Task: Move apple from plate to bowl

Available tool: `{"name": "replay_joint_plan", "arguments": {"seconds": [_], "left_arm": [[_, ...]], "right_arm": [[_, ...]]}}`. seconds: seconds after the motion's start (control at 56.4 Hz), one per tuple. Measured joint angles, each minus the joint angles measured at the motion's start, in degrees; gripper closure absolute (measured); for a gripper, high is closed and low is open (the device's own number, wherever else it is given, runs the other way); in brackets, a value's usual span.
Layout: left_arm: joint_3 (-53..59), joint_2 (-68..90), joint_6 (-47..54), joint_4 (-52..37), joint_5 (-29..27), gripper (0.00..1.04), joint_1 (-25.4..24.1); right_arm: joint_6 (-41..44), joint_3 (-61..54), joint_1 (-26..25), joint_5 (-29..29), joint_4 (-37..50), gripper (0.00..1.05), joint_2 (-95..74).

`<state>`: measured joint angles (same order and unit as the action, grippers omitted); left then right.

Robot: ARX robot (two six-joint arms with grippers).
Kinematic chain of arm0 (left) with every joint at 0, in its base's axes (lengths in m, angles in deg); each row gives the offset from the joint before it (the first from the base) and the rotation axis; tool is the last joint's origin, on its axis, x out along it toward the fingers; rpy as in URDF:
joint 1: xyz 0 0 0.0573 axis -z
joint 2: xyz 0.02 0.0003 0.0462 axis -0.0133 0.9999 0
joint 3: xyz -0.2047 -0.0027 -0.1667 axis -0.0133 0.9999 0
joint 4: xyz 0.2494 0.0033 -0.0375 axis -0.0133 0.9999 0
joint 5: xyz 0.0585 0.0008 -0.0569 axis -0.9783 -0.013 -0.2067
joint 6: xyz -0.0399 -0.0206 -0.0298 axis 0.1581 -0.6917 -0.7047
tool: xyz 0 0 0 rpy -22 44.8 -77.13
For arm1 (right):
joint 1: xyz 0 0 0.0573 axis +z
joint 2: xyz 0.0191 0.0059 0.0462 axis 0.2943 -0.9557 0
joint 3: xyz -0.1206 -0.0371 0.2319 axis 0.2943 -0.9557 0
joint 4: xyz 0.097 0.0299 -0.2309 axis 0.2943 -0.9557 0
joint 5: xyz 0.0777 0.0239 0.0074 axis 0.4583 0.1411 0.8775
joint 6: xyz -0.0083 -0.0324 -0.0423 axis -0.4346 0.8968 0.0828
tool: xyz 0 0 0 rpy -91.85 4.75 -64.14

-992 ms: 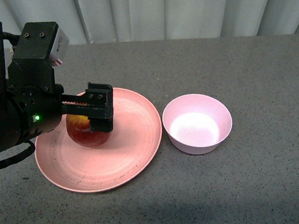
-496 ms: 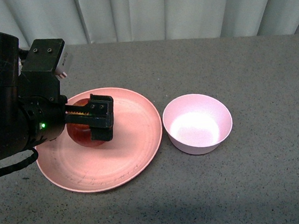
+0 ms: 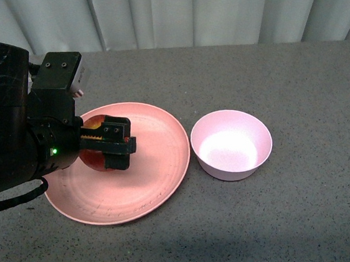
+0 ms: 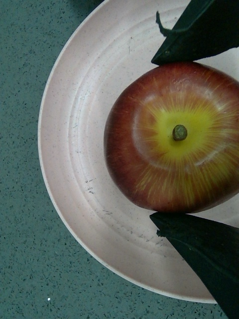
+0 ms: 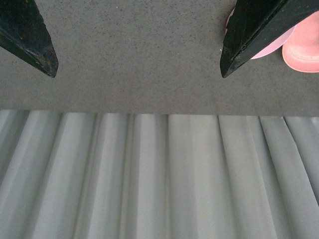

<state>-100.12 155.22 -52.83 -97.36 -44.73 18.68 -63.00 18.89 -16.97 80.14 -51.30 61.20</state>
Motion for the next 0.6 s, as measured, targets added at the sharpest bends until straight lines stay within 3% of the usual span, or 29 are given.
{"name": "replay_joint_plan", "arguments": {"seconds": [0.106, 0.283, 0.602], "left_arm": [[0.00, -0.15, 0.02, 0.02, -0.04, 0.30, 0.31], [-0.07, -1.05, -0.35, 0.72, -0.24, 0.31, 1.64], [-5.68, -3.85, -3.08, 3.85, -1.22, 0.31, 9.33]], "right_arm": [[0.00, 0.00, 0.00, -0.02, 0.00, 0.09, 0.00], [0.00, 0.00, 0.00, -0.02, 0.00, 0.09, 0.00], [0.00, 0.00, 0.00, 0.00, 0.00, 0.09, 0.00]]}}
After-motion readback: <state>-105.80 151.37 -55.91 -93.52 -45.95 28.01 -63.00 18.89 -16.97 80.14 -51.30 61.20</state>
